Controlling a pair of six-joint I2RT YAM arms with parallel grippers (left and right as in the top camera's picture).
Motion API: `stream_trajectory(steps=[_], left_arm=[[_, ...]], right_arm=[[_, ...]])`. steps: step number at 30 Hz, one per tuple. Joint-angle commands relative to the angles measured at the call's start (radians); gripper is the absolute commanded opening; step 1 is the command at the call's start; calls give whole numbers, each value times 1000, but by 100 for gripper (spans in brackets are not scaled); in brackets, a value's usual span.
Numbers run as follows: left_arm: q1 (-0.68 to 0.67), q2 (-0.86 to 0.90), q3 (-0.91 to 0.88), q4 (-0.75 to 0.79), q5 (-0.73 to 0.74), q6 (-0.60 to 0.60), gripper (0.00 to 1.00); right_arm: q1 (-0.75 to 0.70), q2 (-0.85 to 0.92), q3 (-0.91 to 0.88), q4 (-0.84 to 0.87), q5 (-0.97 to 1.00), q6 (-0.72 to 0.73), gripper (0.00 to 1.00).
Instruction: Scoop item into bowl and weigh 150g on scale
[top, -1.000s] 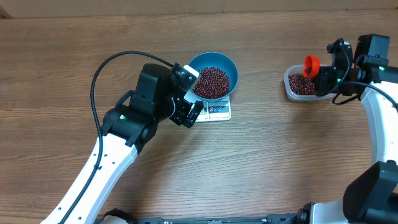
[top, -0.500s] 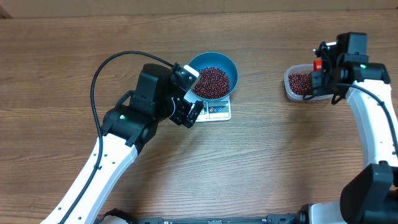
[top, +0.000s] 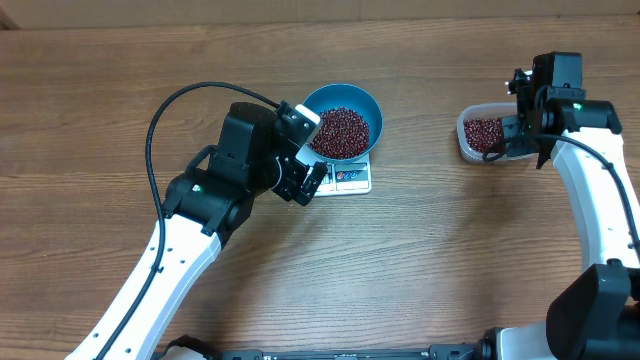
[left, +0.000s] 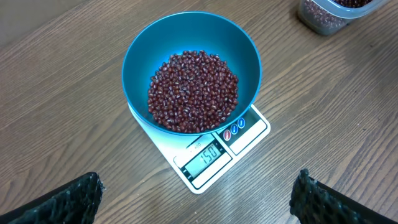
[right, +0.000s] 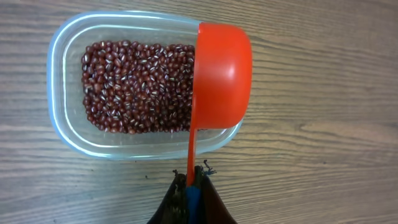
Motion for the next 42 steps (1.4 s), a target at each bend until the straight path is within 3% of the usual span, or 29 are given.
stream_trajectory(steps=[1, 6, 15, 18, 23, 29, 34, 42], left_arm=[[3, -20, -1, 0, 14, 19, 99], [3, -20, -1, 0, 14, 19, 100], [3, -20, -1, 0, 14, 19, 100], [3, -20, -1, 0, 14, 19, 100], [3, -20, -1, 0, 14, 19, 100], [3, -20, -1, 0, 14, 19, 100], [3, -20, -1, 0, 14, 19, 100], [3, -20, -1, 0, 14, 19, 100]], right_arm=[[1, -33, 33, -8, -81, 165, 4], [-17, -33, 23, -27, -317, 356, 3], [-72, -32, 3, -22, -426, 523, 5], [-87, -26, 3, -22, -453, 534, 27], [-95, 4, 2, -23, -460, 538, 39], [-95, 14, -1, -25, -460, 539, 45], [-95, 14, -3, -40, -457, 538, 71], [-95, 14, -3, -99, -453, 538, 81]])
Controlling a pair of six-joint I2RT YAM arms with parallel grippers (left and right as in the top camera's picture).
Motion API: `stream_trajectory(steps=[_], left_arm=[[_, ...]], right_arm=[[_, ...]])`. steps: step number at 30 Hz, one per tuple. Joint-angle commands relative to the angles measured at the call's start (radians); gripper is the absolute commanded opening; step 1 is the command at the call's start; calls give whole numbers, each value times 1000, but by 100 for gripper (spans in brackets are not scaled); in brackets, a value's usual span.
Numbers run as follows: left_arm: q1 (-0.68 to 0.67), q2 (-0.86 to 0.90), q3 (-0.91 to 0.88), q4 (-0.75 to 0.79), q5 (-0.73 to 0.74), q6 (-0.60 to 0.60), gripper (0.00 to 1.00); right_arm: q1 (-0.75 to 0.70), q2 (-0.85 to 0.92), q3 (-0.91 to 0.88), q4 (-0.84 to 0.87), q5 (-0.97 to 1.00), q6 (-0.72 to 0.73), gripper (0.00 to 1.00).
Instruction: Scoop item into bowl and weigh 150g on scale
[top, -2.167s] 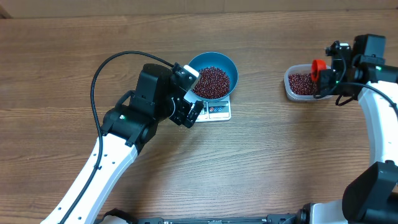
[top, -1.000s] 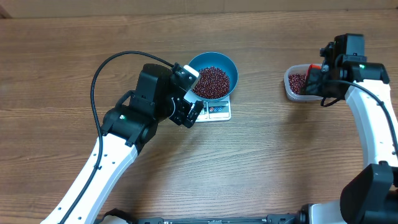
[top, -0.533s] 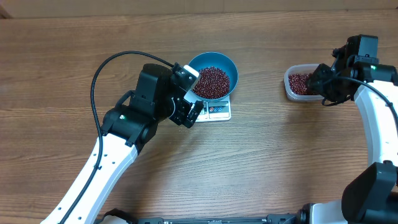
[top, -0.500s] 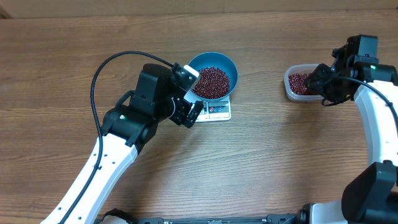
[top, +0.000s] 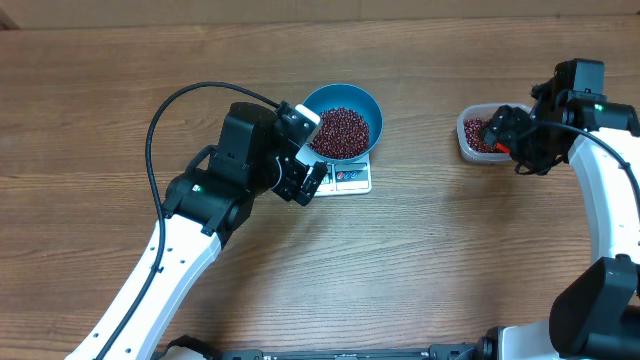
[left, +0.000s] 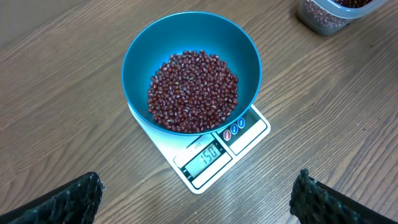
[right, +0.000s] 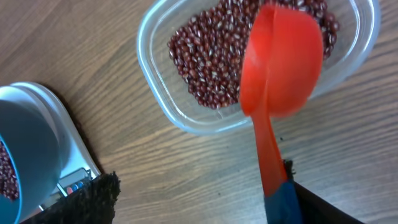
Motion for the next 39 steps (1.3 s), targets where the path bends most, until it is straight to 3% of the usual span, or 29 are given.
stream_trajectory(steps=[1, 6, 11, 14, 24, 33, 39], left_arm=[[3, -20, -1, 0, 14, 19, 100], [3, -20, -1, 0, 14, 19, 100], [3, -20, -1, 0, 14, 19, 100], [3, -20, -1, 0, 14, 19, 99], [3, -20, -1, 0, 14, 19, 100], [3, -20, -1, 0, 14, 19, 100], [3, -20, -1, 0, 14, 19, 100]], right_arm=[[-3, 3, -3, -15, 10, 0, 82], [-3, 3, -3, -51, 87, 0, 95], [-3, 3, -3, -44, 97, -3, 100], [-3, 3, -2, -34, 93, -8, 100], [42, 3, -2, -74, -241, -401, 100], [230, 3, -2, -82, -229, -530, 100], [341, 3, -3, -21, -84, -529, 100]])
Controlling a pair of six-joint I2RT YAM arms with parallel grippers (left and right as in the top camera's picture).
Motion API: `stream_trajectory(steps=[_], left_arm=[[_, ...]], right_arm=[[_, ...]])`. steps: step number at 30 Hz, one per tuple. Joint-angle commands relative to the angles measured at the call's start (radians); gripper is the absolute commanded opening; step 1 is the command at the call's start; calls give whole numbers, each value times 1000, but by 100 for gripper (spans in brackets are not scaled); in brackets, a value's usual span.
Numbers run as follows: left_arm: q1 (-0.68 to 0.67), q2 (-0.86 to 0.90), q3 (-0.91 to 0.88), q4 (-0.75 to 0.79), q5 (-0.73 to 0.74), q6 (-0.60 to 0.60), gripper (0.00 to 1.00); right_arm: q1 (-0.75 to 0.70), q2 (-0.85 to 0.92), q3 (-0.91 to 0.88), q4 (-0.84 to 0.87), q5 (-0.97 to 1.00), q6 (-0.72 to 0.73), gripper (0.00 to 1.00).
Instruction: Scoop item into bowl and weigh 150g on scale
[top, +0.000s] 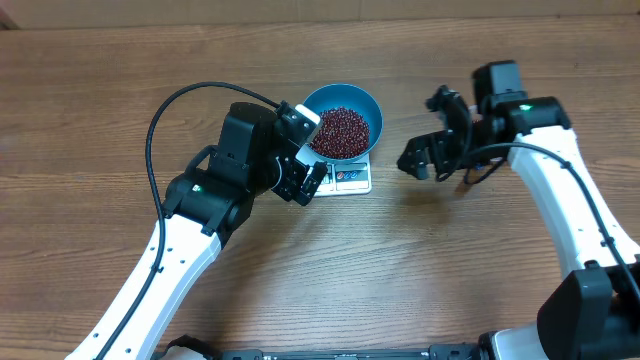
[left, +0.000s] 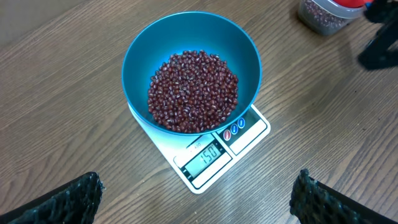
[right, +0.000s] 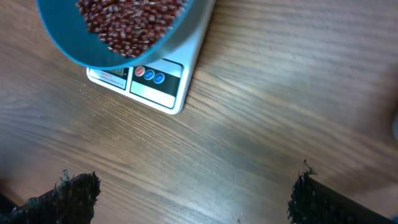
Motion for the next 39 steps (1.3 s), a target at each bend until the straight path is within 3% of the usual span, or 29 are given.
stream_trajectory(steps=[1, 9, 39], left_arm=[[3, -20, -1, 0, 14, 19, 99], [3, -20, -1, 0, 14, 19, 100], [3, -20, -1, 0, 14, 19, 100]], right_arm=[[29, 3, -3, 29, 90, -29, 100], [34, 17, -3, 88, 76, -82, 100], [34, 158, -3, 243, -37, -62, 100]])
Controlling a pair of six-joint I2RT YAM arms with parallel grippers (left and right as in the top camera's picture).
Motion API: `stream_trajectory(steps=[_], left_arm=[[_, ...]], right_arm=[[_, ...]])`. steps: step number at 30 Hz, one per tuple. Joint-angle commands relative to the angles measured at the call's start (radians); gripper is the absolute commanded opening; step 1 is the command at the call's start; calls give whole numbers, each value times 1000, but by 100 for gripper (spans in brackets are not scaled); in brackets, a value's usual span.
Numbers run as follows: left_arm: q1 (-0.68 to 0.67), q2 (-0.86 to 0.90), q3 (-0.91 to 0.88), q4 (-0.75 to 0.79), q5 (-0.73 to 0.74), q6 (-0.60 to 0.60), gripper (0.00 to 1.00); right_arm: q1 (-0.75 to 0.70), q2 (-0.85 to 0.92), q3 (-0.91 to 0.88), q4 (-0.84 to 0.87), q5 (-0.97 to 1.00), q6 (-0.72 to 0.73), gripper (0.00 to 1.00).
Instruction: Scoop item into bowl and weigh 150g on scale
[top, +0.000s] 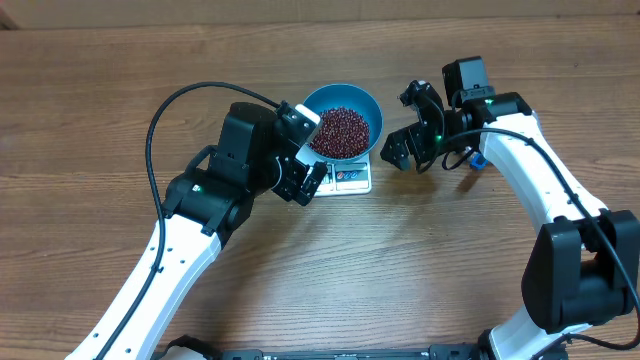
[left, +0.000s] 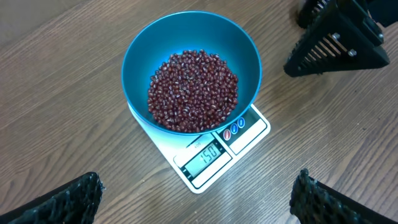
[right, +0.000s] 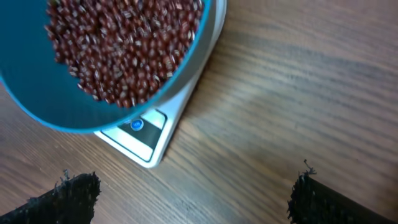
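Note:
A blue bowl (left: 137, 43) of red beans (left: 193, 90) stands on the white scale (left: 249, 134), whose display (left: 208, 155) reads 150. My left gripper (left: 198, 177) is open just in front of the scale, nothing between its fingers. My right gripper (right: 199, 174) is open and empty over the table at the bowl's right side, with the bowl (right: 74, 115) and scale (right: 146, 146) at its upper left. In the overhead view the right arm (top: 500, 130) hides the bean tub and the scoop.
Wooden table (top: 420, 260) all round. A black cable (top: 160, 120) loops from the left arm over the table's left half. A small blue tip (top: 478, 160) shows under the right forearm.
My right gripper has moved left, from midway between tub and scale to right beside the bowl, still open. The left arm, bowl and the 150 reading are unchanged.
My right gripper held the red scoop over the bean tub, then held it tilted there. Later it was open without the scoop, left of the tub. Now it sits beside the bowl. The scale read 150 throughout and the left arm stayed put.

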Motion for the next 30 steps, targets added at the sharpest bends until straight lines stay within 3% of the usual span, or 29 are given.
stream_trajectory(steps=[1, 30], left_arm=[[2, -20, -1, 0, 14, 19, 100], [2, -20, -1, 1, 14, 19, 100]], right_arm=[[0, 3, -2, 20, -31, 6, 100], [-1, 64, -2, 146, 95, 6, 100]])
